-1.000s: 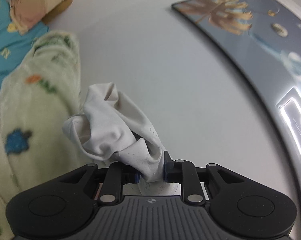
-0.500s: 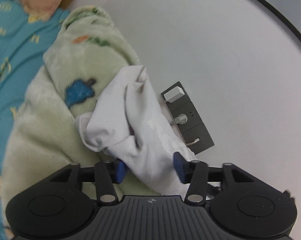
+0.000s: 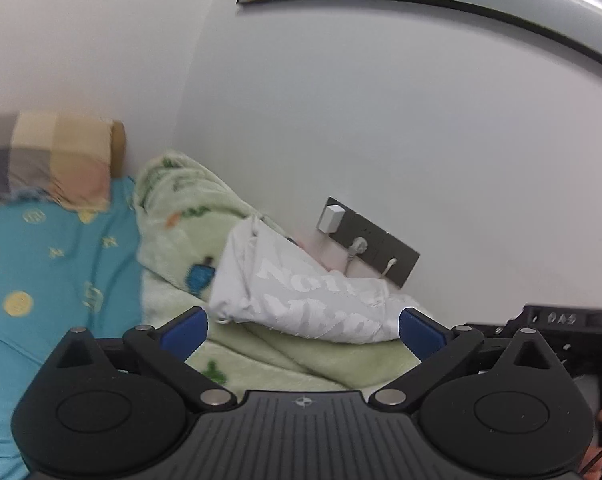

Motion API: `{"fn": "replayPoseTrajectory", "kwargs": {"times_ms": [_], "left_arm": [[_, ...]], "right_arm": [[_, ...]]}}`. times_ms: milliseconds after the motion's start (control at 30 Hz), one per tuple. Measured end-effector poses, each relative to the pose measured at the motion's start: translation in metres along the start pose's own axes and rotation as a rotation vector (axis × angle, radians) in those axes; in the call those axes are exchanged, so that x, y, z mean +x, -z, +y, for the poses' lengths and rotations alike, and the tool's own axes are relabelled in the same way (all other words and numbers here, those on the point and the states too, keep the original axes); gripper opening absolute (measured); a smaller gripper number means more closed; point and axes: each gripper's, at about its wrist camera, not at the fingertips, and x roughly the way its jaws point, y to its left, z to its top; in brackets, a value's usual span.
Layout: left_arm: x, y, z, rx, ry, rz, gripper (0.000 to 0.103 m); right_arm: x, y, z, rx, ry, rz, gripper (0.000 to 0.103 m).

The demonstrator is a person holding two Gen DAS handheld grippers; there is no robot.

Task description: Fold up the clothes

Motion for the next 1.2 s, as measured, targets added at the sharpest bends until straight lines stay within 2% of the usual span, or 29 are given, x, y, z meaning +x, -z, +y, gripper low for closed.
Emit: {"fn": "replayPoseTrajectory", "kwargs": {"times_ms": [67, 100, 267, 467, 733, 1200], "left_arm": [[-0.023, 0.008, -0.008, 0.041, -0.046, -0.015, 0.103], [-0.034, 0.012, -0.012, 0.061, -0.069, -0.023, 0.103], [-0.082, 0.037, -0.029, 0.108, -0.134, -0.074, 0.103], [-0.122, 0.064, -0.041, 0.1, -0.161, -0.115, 0.103], [-0.159, 0.09, -0.053, 0.134, -0.212, -0.141, 0.103], [-0.178, 0.096, -0.059, 0.133, -0.229, -0.14, 0.103]], "right_arm": [[-0.02, 0.01, 0.009, -0.05, -0.005, -0.032, 0.082], [-0.03, 0.016, 0.012, -0.068, -0.008, -0.059, 0.086], [-0.068, 0.046, 0.034, -0.244, 0.008, -0.143, 0.085], [-0.098, 0.088, 0.047, -0.397, 0.044, -0.238, 0.085], [-0.119, 0.126, 0.053, -0.48, 0.045, -0.265, 0.085], [-0.135, 0.139, 0.056, -0.504, 0.071, -0.284, 0.085]]}}
